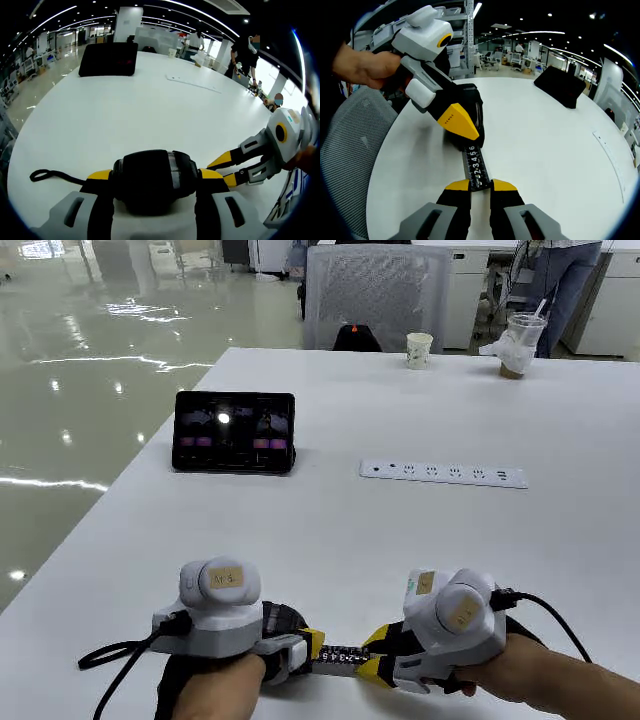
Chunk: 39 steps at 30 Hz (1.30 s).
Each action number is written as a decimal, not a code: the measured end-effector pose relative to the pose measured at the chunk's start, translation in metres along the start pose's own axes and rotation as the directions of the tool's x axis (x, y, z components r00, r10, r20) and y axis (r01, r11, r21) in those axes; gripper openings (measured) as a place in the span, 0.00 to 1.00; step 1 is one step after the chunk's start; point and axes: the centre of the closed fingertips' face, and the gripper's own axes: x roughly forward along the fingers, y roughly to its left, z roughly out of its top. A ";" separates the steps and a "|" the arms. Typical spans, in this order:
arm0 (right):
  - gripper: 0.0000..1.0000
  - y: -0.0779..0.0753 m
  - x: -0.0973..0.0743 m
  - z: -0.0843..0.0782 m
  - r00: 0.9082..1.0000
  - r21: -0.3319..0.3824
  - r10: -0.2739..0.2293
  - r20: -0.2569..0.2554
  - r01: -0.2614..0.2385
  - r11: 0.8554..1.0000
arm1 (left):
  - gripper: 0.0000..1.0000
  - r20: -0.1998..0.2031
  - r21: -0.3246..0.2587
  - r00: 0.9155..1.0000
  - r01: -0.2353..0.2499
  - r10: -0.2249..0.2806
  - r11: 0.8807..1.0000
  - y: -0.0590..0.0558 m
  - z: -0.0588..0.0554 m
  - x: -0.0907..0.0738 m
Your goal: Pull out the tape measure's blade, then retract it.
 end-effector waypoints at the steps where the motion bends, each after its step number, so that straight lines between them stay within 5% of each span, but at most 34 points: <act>1: 0.10 0.000 0.001 0.001 1.000 0.000 0.001 0.001 -0.001 1.000 | 0.61 -0.001 0.000 1.000 0.001 -0.001 1.000 0.000 0.000 0.000; 39: 0.11 0.007 0.025 0.024 0.999 -0.026 0.017 0.035 -0.016 1.000 | 0.61 -0.006 -0.006 1.000 0.011 -0.011 1.000 0.000 0.000 0.000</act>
